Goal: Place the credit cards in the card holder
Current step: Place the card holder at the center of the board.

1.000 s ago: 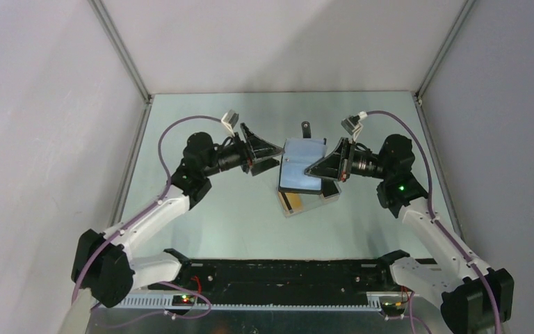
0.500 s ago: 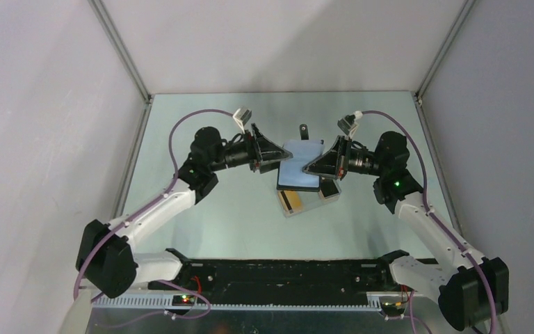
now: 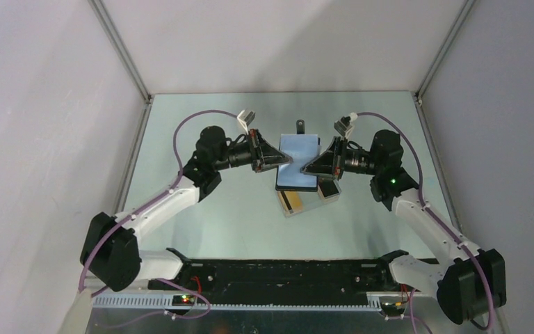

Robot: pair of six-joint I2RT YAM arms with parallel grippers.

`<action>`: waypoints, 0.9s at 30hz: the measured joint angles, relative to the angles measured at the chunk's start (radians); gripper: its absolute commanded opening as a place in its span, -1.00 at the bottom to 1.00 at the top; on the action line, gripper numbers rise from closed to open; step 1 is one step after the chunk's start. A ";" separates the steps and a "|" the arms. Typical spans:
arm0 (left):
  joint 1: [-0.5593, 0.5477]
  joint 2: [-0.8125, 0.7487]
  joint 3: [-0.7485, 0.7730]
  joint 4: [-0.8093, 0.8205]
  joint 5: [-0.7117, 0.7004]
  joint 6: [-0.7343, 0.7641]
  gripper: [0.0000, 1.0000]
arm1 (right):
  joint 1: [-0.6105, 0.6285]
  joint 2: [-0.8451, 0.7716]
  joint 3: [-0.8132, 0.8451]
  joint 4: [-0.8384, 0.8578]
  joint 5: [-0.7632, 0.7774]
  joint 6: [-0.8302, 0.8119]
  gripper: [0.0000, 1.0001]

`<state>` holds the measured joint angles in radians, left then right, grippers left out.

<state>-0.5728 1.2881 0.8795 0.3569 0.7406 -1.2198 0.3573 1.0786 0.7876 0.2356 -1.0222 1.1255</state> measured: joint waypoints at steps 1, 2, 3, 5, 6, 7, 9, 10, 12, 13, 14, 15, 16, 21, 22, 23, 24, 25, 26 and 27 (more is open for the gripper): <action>0.000 0.001 0.000 0.000 0.000 0.000 -0.87 | 0.000 0.004 0.000 -0.002 0.001 -0.001 -0.81; 0.001 0.002 0.000 0.000 -0.001 0.000 -0.90 | 0.000 0.007 0.000 -0.006 0.001 -0.003 -0.68; 0.002 0.002 0.000 0.000 -0.001 0.001 -0.91 | 0.000 0.010 0.000 -0.009 0.001 -0.005 -0.56; 0.003 0.002 0.000 0.000 -0.001 0.006 -0.93 | 0.001 0.014 0.000 -0.015 0.002 -0.012 -0.26; 0.002 0.002 0.000 0.000 0.000 0.008 -0.87 | 0.003 0.017 0.000 -0.017 0.002 -0.019 -0.22; 0.001 0.002 0.000 0.000 0.000 0.008 -0.79 | 0.005 0.020 0.000 -0.022 0.003 -0.024 -0.23; 0.001 0.003 0.000 0.000 0.000 0.009 -0.48 | 0.007 0.026 0.000 -0.031 0.005 -0.039 -0.84; 0.001 0.005 0.000 0.000 -0.001 0.015 -0.28 | 0.008 0.027 0.000 -0.035 0.007 -0.053 -0.99; 0.001 0.011 0.000 0.000 0.002 0.016 0.01 | 0.008 0.029 0.000 -0.047 0.011 -0.059 -1.00; 0.001 0.014 0.000 0.001 0.003 0.021 0.16 | 0.008 0.029 0.000 -0.053 0.013 -0.061 -1.00; 0.001 0.016 0.000 0.000 0.004 0.023 0.21 | 0.008 0.030 0.000 -0.055 0.014 -0.062 -1.00; 0.001 0.016 0.000 -0.001 0.005 0.022 0.31 | 0.007 0.031 0.000 -0.055 0.015 -0.063 -1.00; 0.001 0.016 0.000 0.000 0.006 0.024 0.33 | 0.007 0.033 0.000 -0.055 0.015 -0.063 -1.00; 0.002 0.013 0.000 0.001 0.015 0.032 0.14 | 0.005 0.051 0.000 -0.048 0.014 -0.056 -1.00; 0.002 0.013 0.000 0.000 0.019 0.034 -0.13 | 0.005 0.057 0.000 -0.043 0.014 -0.052 -1.00; 0.003 0.013 0.000 0.000 0.023 0.036 -0.31 | 0.005 0.063 0.000 -0.037 0.013 -0.048 -1.00; 0.003 0.013 0.000 -0.002 0.024 0.034 -0.65 | 0.005 0.069 0.000 -0.032 0.011 -0.045 -1.00; 0.004 0.013 -0.002 0.000 0.025 0.043 -0.80 | 0.005 0.076 0.000 -0.026 0.010 -0.043 -0.99; 0.005 0.013 -0.003 -0.001 0.025 0.044 -0.95 | 0.005 0.083 0.000 -0.020 0.008 -0.042 -0.97; 0.006 0.013 -0.006 0.000 0.025 0.047 -0.98 | 0.005 0.089 0.000 -0.015 0.007 -0.041 -0.89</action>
<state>-0.5663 1.3014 0.8734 0.3569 0.7658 -1.1732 0.3622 1.1679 0.7872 0.2203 -1.0149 1.0843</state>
